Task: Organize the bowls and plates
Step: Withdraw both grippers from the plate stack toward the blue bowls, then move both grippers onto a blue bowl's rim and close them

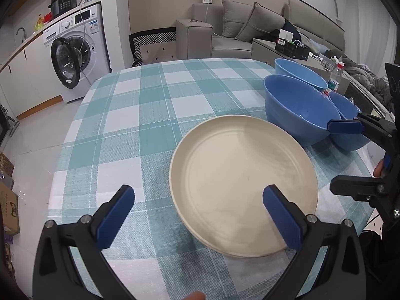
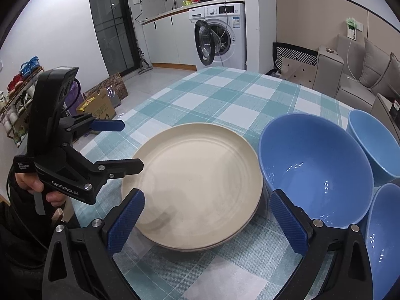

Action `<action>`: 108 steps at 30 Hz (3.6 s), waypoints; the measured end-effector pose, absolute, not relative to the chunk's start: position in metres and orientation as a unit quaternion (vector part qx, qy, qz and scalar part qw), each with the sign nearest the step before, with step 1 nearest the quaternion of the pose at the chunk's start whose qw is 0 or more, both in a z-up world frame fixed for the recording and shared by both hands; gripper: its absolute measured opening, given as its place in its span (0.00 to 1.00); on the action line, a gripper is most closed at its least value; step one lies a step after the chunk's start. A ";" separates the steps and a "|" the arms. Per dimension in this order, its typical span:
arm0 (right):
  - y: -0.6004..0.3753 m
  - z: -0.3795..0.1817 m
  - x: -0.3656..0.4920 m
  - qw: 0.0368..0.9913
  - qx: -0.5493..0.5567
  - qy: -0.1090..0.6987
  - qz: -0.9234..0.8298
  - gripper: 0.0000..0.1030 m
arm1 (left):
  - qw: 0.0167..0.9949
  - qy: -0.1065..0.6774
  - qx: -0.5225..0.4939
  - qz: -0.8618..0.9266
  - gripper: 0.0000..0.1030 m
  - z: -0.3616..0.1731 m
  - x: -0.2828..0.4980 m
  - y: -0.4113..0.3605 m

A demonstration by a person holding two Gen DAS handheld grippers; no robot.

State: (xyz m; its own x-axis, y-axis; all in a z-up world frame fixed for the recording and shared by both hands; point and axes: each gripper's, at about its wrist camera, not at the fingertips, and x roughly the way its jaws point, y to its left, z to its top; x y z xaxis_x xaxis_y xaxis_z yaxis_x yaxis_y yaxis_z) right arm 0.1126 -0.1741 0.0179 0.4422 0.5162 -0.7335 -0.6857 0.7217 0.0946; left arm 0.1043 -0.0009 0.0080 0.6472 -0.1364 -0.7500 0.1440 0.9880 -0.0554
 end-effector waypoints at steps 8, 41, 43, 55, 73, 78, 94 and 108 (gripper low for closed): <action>-0.191 0.038 0.111 0.861 -0.092 0.364 0.344 0.99 | 0.913 0.402 0.005 -0.077 1.00 0.015 0.103 -0.005; -0.326 0.135 0.125 0.936 0.001 0.296 0.189 0.99 | 0.934 0.335 0.025 -0.123 1.00 0.099 0.160 -0.094; -0.334 0.140 0.124 0.939 -0.001 0.292 0.182 0.99 | 0.934 0.332 0.023 -0.127 1.00 0.102 0.163 -0.099; -0.380 0.165 0.142 0.946 0.008 0.292 0.139 0.99 | 0.938 0.319 0.024 -0.134 1.00 0.124 0.197 -0.129; -0.403 0.162 0.193 0.946 0.019 0.308 0.102 0.99 | 0.931 0.344 0.011 -0.125 1.00 0.115 0.258 -0.156; -0.411 0.152 0.212 0.942 0.025 0.324 0.089 0.99 | 0.927 0.349 0.016 -0.134 1.00 0.110 0.272 -0.166; -0.420 0.101 0.274 0.917 0.035 0.389 0.083 0.99 | 0.907 0.387 0.033 -0.160 0.99 0.078 0.316 -0.196; -0.426 0.061 0.309 0.895 0.042 0.439 0.066 0.99 | 0.887 0.433 0.031 -0.157 0.99 0.046 0.347 -0.207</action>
